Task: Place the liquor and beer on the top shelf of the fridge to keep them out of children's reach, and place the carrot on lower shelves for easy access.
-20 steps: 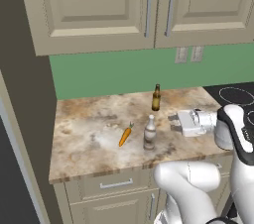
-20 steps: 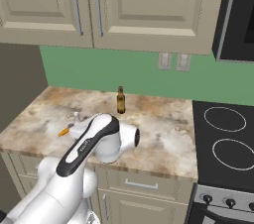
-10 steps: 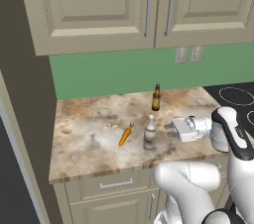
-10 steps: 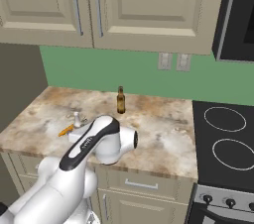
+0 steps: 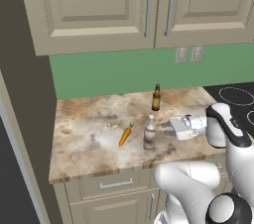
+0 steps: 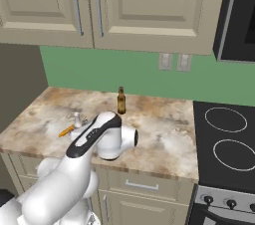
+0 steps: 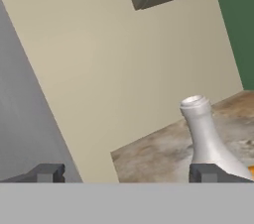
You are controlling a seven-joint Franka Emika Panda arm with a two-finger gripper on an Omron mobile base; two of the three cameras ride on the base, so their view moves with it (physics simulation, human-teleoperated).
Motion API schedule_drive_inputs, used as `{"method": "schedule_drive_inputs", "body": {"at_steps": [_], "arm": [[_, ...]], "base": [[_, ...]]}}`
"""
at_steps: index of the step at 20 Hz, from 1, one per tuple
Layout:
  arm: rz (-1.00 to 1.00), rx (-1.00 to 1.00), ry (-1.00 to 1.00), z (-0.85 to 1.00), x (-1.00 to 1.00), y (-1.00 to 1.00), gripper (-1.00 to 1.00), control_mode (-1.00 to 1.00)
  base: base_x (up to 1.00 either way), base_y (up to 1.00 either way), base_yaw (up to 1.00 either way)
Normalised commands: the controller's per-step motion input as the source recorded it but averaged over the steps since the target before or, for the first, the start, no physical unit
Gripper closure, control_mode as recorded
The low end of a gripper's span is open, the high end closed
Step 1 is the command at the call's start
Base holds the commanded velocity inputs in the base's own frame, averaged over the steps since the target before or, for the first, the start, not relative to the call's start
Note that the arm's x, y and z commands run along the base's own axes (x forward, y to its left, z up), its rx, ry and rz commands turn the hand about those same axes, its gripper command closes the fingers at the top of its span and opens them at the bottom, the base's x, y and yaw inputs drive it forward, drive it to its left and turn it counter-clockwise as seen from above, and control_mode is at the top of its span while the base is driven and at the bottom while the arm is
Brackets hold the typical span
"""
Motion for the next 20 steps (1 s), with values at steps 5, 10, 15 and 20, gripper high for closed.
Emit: {"method": "schedule_drive_inputs", "body": {"at_steps": [5, 10, 15, 20], "arm": [[0.00, 0.00, 0.00, 0.00, 0.16, 0.00, -1.00, -1.00], [0.00, 0.00, 0.00, 0.00, 0.10, 0.04, -1.00, -1.00], [0.01, 0.00, 0.00, 0.00, 0.02, 0.17, -1.00, -1.00], [0.01, 0.00, 0.00, 0.00, 0.08, 0.13, -1.00, -1.00]], "base": [[0.00, 0.00, 0.00], [0.00, 0.00, 0.00], [0.00, 0.00, 0.00], [0.00, 0.00, 0.00]]}}
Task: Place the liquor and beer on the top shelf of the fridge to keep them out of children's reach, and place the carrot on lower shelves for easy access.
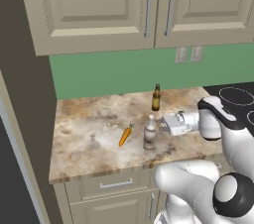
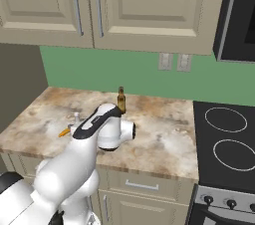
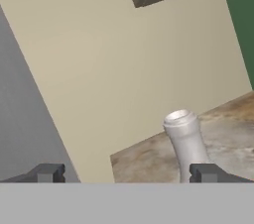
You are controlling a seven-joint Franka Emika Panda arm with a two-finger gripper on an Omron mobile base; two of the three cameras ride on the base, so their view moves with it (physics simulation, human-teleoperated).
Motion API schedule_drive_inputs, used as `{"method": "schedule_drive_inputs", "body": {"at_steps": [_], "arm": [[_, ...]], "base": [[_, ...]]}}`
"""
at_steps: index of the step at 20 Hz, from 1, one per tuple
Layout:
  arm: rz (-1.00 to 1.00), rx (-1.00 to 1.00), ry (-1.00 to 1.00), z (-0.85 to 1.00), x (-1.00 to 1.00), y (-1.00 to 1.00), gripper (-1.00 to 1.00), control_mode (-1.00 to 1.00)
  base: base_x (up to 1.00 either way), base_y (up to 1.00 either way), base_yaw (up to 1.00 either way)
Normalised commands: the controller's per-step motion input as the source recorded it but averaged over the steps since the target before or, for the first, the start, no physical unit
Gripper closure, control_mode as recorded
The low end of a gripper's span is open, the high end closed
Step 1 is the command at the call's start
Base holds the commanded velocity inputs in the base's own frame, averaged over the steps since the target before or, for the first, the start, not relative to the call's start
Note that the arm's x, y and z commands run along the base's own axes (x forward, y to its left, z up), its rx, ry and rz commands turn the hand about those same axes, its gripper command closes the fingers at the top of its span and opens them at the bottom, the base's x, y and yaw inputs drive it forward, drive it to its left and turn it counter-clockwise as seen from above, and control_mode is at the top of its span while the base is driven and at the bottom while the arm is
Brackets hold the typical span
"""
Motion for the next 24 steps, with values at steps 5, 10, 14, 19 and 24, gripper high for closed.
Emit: {"method": "schedule_drive_inputs", "body": {"at_steps": [5, 10, 14, 19, 24], "arm": [[0.00, 0.00, 0.00, 0.00, 0.15, 0.00, -1.00, -1.00], [0.00, 0.00, -0.03, 0.00, 0.15, 0.00, -1.00, -1.00], [0.00, 0.00, -0.04, 0.00, 0.15, 0.00, -1.00, -1.00], [0.00, 0.00, -0.04, -0.03, 0.16, 0.00, -1.00, -1.00], [0.00, 0.00, -0.04, -0.15, 0.16, 0.00, -1.00, -1.00]], "base": [[0.00, 0.00, 0.00], [0.00, 0.00, 0.00], [0.00, 0.00, 0.00], [0.00, 0.00, 0.00], [0.00, 0.00, 0.00]]}}
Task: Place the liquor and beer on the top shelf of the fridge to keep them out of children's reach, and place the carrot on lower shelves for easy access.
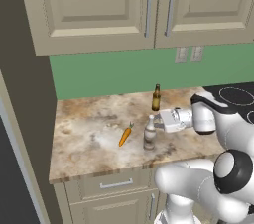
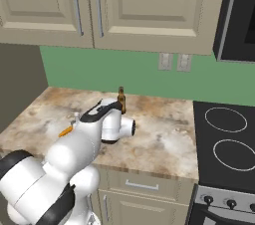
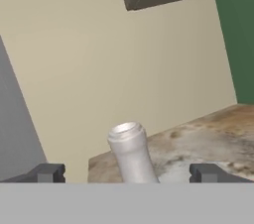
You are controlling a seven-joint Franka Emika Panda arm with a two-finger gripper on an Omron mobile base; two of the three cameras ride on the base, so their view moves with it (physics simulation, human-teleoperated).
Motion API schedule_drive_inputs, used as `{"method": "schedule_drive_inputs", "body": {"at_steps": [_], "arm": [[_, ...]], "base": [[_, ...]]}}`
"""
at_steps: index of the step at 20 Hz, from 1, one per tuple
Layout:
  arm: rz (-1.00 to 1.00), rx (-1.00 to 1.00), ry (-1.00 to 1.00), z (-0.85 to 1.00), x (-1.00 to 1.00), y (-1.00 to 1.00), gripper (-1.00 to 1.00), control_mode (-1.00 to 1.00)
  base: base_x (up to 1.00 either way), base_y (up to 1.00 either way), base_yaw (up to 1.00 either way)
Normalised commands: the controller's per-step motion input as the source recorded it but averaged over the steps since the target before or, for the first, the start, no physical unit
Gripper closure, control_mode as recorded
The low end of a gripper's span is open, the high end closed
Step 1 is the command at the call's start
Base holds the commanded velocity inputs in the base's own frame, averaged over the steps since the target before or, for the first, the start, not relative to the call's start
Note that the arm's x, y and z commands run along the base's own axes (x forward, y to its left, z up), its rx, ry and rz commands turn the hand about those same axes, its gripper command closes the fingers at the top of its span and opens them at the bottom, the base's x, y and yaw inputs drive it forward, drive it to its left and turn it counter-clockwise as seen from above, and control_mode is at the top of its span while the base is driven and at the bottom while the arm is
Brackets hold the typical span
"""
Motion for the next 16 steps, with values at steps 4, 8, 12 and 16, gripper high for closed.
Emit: {"method": "schedule_drive_inputs", "body": {"at_steps": [4, 8, 12, 16], "arm": [[0.00, 0.00, -0.04, -0.19, 0.14, 0.00, -1.00, -1.00], [0.00, 0.00, -0.06, -0.21, 0.14, 0.00, -1.00, -1.00], [0.00, 0.00, -0.06, -0.18, 0.15, 0.00, -1.00, -1.00], [0.00, 0.00, -0.06, -0.09, 0.04, 0.00, -1.00, -1.00]], "base": [[0.00, 0.00, 0.00], [0.00, 0.00, 0.00], [0.00, 0.00, 0.00], [0.00, 0.00, 0.00]]}}
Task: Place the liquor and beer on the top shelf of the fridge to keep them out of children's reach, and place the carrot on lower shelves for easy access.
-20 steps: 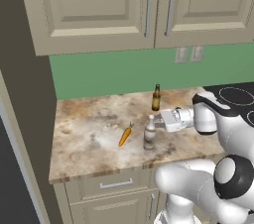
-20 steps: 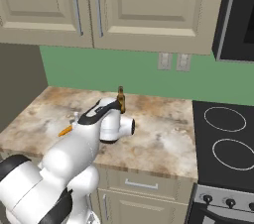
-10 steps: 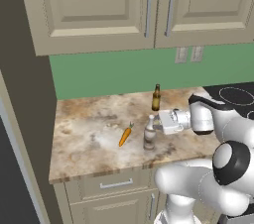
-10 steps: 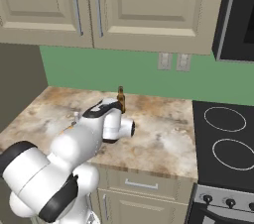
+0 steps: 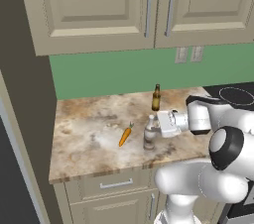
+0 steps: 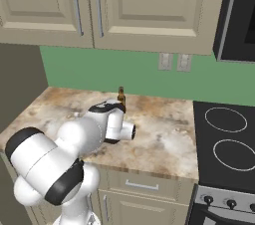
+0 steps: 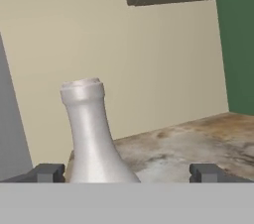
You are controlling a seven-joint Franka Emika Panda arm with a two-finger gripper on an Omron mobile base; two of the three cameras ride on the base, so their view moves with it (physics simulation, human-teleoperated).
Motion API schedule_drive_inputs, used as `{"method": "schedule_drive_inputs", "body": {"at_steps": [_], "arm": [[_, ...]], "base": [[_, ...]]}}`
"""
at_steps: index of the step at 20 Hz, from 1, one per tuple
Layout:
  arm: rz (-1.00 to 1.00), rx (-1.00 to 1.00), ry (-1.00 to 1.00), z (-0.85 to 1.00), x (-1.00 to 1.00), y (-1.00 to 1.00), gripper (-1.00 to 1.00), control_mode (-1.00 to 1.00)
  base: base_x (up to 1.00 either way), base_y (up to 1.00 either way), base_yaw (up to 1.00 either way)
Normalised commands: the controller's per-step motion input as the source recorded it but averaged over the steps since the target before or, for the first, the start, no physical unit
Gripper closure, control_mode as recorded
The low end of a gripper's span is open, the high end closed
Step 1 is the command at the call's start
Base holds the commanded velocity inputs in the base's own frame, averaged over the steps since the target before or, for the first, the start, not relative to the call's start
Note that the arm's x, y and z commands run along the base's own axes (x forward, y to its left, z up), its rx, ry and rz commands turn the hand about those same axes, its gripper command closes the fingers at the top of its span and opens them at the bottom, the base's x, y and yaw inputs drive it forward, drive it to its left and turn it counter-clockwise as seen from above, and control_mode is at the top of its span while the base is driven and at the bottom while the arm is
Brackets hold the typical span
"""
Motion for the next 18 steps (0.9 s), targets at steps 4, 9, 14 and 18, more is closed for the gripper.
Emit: {"method": "schedule_drive_inputs", "body": {"at_steps": [4, 9, 14, 18], "arm": [[0.02, 0.00, -0.06, 0.00, 0.00, 0.06, -1.00, -1.00], [0.02, -0.02, -0.05, 0.00, -0.01, 0.18, -1.00, -1.00], [0.00, -0.02, -0.03, 0.00, 0.00, 0.21, -1.00, -1.00], [0.00, 0.00, 0.00, 0.00, 0.00, 0.04, -1.00, -1.00]], "base": [[0.00, 0.00, 0.00], [0.00, 0.00, 0.00], [0.00, 0.00, 0.00], [0.00, 0.00, 0.00]]}}
